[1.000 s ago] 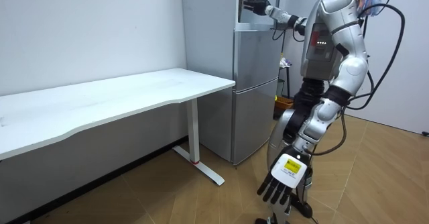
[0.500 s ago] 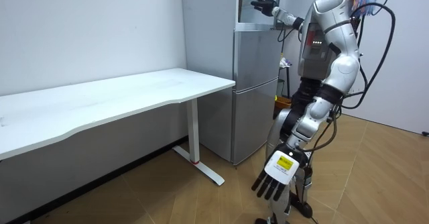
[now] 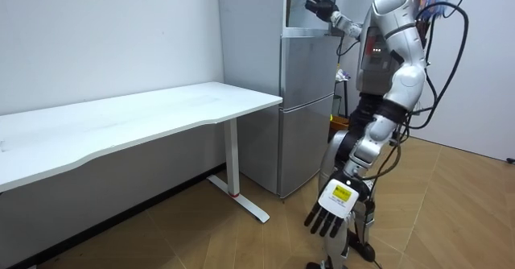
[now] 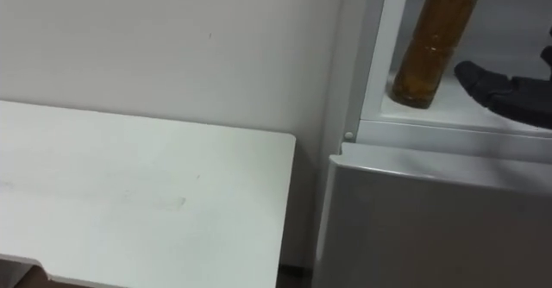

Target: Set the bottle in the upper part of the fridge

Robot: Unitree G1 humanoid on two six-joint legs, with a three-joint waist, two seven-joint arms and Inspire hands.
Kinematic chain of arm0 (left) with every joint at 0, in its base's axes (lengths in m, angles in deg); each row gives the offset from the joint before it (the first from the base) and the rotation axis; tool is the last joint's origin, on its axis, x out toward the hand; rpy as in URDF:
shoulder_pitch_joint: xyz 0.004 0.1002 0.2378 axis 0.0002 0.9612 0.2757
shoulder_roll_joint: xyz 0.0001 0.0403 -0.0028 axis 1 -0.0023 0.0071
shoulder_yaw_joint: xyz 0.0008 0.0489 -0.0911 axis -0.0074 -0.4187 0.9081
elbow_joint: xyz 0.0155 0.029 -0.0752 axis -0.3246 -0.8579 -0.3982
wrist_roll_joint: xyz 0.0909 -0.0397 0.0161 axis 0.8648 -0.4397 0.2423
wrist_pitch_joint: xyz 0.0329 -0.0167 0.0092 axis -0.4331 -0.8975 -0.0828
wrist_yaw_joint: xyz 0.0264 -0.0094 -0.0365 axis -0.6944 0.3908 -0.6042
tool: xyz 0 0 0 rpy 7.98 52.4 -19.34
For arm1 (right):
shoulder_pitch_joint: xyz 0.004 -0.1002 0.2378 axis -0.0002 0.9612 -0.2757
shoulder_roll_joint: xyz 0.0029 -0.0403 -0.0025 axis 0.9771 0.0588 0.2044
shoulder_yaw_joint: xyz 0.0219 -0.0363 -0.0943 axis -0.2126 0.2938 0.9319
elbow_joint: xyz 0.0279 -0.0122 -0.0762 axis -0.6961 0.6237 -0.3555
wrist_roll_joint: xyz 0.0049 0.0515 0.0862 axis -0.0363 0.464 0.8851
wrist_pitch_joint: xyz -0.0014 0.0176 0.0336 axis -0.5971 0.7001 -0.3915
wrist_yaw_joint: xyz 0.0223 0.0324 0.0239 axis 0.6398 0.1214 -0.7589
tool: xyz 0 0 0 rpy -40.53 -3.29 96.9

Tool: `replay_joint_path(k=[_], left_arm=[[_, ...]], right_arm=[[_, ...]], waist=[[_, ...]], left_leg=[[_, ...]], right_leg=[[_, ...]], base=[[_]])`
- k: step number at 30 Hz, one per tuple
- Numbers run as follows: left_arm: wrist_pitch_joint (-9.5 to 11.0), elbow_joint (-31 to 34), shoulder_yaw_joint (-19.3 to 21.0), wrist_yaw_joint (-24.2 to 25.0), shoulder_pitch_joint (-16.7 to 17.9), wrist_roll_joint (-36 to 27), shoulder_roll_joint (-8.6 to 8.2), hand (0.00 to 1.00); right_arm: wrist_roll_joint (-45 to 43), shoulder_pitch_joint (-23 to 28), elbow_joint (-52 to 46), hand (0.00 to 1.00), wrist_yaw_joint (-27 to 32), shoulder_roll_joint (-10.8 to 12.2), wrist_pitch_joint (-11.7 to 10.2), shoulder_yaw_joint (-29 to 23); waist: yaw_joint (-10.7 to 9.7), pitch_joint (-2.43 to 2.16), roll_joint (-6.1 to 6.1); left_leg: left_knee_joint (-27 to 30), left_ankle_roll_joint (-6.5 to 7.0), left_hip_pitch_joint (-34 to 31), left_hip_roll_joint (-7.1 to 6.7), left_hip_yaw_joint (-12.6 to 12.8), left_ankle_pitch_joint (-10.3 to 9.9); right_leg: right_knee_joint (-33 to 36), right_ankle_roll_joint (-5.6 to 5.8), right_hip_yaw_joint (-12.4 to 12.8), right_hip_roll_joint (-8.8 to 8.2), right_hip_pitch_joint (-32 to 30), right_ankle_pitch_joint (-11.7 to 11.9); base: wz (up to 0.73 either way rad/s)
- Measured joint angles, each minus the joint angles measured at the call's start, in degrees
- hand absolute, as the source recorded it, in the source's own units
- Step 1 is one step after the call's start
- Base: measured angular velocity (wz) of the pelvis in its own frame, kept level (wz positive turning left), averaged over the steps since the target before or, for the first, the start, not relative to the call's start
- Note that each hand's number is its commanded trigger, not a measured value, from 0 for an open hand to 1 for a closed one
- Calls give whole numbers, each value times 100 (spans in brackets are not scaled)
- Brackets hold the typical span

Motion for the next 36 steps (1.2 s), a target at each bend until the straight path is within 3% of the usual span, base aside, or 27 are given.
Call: replay_joint_path(k=[6,8,12,18,20,25,31,32,36], left_arm=[[14,-8,-74,-1,-12,224,-182,0],[18,-12,-100,-1,-91,227,-190,0],[139,-76,-105,-14,-189,221,-192,0],[201,-380,-173,-17,-283,355,-272,0],[215,-621,-231,-18,-370,363,-288,0],[300,-695,-470,-39,-404,358,-362,0],[412,-744,-668,-118,-567,365,-398,0],[441,-741,-693,-140,-591,364,-396,0],[513,-807,-769,-306,-676,330,-412,0]], right_arm=[[133,731,-352,0,-249,474,-50,-70],[189,1155,-685,0,-456,852,-59,-194],[259,1509,-836,0,-565,1329,-119,-232],[895,1858,-943,0,-1092,1739,-401,-233],[1174,2104,-1064,0,-1263,2075,-545,-234],[1520,2516,-1044,0,-1451,2466,-736,-231],[1268,2723,-480,0,-1461,2678,-806,-151],[1264,2817,-386,0,-1395,2679,-807,-87],[1244,3095,18,0,-1155,2784,-833,31]], waist=[[10,-5,73],[-6,-17,116],[-60,-29,233],[-122,-33,326],[-157,-23,373],[-208,-25,432],[-267,-22,507],[-297,-50,532],[-328,-40,611]], left_leg=[[0,16,50,5,113,-37],[3,22,53,2,122,-60],[-7,30,85,-16,141,-63],[-4,22,179,16,288,-99],[35,25,179,29,305,-153],[139,57,169,20,357,-242],[127,59,180,29,475,-243],[127,60,147,29,481,-244],[121,67,165,25,552,-248]], right_leg=[[0,13,101,-8,-10,0],[-4,22,126,-10,-15,-3],[7,38,133,-26,15,3],[16,43,297,-9,16,-1],[11,47,321,1,15,-4],[38,86,361,-25,-5,-22],[111,91,495,-28,-77,-20],[112,91,495,-30,-111,-20],[113,101,599,-35,-132,-24]], base=[[-9],[-2],[-2],[-13],[-8],[-6],[-9],[-11],[-10]])
